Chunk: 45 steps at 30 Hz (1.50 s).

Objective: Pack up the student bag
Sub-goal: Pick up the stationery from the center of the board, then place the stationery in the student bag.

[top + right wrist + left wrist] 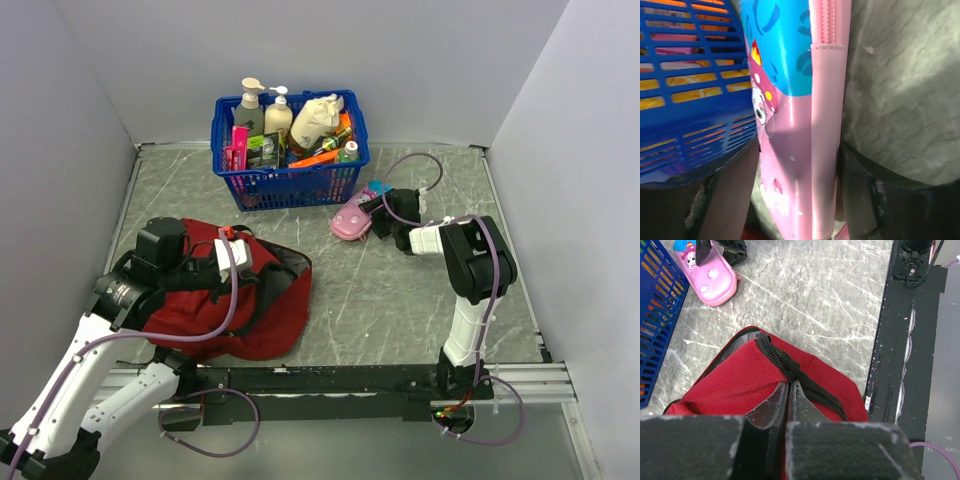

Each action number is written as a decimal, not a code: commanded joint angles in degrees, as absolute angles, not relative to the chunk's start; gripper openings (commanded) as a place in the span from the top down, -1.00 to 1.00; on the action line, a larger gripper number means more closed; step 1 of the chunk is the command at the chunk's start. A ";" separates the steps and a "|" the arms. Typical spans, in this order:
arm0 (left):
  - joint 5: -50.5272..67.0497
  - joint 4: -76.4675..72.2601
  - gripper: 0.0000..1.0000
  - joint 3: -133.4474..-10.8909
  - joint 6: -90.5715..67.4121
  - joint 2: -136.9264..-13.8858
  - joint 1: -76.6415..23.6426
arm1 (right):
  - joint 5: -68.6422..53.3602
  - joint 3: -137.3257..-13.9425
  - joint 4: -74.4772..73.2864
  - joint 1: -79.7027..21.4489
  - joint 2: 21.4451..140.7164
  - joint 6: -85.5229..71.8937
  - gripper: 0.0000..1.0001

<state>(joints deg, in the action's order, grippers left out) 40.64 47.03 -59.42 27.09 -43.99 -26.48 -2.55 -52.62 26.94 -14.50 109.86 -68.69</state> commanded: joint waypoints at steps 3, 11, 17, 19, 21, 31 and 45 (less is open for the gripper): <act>43.94 43.95 0.98 -60.56 25.93 -42.71 -26.37 | -1.84 -55.82 30.85 -15.29 109.34 -67.32 -0.19; 44.12 43.95 0.98 -60.82 25.93 -42.80 -26.28 | -3.60 -49.05 35.67 -15.47 104.26 -67.15 0.09; 44.21 43.86 0.98 -60.64 25.84 -42.80 -26.37 | -6.85 -40.62 34.54 -15.56 94.07 -64.08 0.45; 44.56 43.51 0.98 -60.29 25.66 -42.89 -26.37 | -7.82 -37.89 34.54 -15.56 91.33 -63.46 0.59; 44.56 43.42 0.98 -60.47 25.58 -42.80 -26.28 | -11.59 -36.31 33.67 -15.55 89.75 -63.19 0.60; 44.74 43.24 0.98 -60.03 25.93 -43.15 -26.37 | -18.30 -34.36 5.85 -24.93 63.67 -59.77 0.61; 43.95 44.12 0.98 -62.93 27.16 -44.03 -26.37 | -15.99 -50.52 -11.94 -45.08 73.44 -65.22 0.67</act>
<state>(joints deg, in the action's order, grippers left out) 40.71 47.05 -59.44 26.76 -44.07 -26.28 -15.09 -43.13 -8.29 -41.17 65.91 -62.54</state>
